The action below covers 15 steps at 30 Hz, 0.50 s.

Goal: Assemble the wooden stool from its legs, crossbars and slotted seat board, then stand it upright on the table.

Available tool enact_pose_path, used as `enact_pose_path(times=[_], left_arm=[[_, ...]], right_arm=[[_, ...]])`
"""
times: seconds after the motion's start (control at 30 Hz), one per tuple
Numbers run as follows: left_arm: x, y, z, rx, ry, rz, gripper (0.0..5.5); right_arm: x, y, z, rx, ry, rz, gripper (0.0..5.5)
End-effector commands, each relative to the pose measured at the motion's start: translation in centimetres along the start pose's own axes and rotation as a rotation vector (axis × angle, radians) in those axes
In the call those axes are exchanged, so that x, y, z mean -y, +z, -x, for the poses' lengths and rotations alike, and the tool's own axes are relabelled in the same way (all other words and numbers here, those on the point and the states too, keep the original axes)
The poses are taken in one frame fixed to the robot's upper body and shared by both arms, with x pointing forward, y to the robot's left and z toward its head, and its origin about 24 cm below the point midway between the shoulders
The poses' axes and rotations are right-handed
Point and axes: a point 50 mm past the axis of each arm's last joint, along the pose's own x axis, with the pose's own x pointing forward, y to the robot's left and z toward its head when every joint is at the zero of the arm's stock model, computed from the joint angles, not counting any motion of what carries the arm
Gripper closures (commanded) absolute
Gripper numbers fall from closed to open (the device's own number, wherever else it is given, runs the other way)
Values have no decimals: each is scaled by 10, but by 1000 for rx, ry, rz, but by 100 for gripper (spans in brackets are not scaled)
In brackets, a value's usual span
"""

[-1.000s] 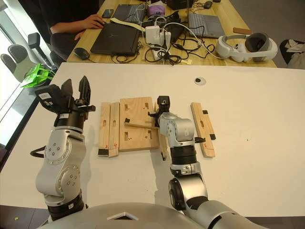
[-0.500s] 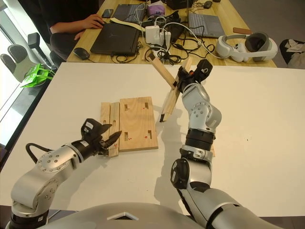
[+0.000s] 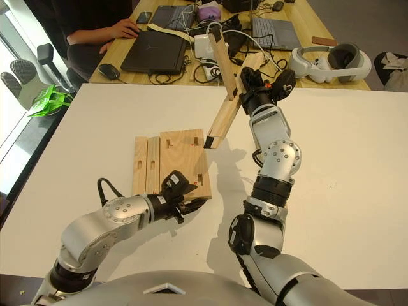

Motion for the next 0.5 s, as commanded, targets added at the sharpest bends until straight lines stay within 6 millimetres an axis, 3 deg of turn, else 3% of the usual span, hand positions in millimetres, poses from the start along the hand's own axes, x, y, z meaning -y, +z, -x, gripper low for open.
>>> enact_pose_path(times=[0.03,0.37,0.5], left_arm=[[-9,4,-22,6,29,38,313],[-30,5,-61,-44,145,40,313],[-39,25,-72,71,206,136,313]], right_arm=[[-10,-15,-2,-34,28,-49,448],[-20,-7,-5,-11,68,-13,448],[-21,0,-6,16,68,-8,448]])
